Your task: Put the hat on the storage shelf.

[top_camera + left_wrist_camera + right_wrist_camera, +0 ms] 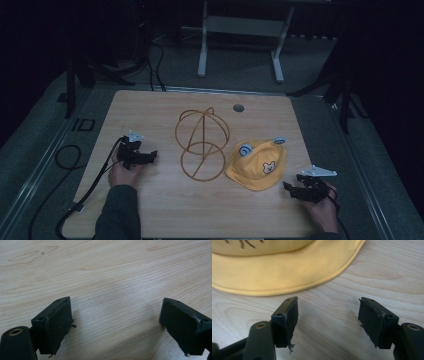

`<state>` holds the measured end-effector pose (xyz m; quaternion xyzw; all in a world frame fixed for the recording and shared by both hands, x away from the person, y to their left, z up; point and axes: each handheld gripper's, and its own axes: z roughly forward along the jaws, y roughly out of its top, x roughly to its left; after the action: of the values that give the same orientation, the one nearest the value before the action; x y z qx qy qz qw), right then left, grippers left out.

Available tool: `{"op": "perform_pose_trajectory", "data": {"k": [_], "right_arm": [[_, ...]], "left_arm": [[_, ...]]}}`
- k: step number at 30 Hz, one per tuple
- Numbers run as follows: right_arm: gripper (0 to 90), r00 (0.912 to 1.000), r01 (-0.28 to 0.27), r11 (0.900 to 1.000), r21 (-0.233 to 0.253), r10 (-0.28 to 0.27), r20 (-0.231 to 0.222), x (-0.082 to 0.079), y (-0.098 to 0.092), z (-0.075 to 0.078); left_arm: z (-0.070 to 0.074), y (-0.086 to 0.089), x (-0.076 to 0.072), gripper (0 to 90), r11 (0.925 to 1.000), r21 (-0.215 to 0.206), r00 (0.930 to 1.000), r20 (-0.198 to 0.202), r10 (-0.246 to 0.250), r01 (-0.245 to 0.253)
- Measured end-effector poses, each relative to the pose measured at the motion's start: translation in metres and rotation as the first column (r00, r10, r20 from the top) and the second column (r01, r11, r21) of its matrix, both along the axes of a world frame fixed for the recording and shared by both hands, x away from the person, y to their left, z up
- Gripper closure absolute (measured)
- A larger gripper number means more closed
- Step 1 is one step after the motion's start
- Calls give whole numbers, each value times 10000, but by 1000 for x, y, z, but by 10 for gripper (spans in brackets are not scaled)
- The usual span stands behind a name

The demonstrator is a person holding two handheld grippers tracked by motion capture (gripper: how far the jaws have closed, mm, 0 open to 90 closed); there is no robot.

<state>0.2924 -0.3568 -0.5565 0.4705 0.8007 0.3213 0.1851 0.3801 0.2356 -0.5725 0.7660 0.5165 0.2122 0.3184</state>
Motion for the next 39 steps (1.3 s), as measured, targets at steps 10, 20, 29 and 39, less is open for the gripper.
{"op": "perform_pose_trajectory", "data": {"k": [10,20,29,39], "right_arm": [[359,9983,-563,9984,-16,563,-128,-3,5,17],[441,9897,-1431,9837,-1092,1413,-242,1,17,50],[579,9704,-2416,9636,-1142,2393,-330,7,22,76],[626,9428,-3334,9328,-1368,3297,-490,15,30,104]], "left_arm": [[0,0,0,111,10000,5,10000,2,-2,2],[0,0,0,111,10000,-3,10000,3,-1,1],[0,0,0,111,10000,-23,10000,15,12,-12],[0,0,0,111,10000,-14,10000,6,13,-13]]}}
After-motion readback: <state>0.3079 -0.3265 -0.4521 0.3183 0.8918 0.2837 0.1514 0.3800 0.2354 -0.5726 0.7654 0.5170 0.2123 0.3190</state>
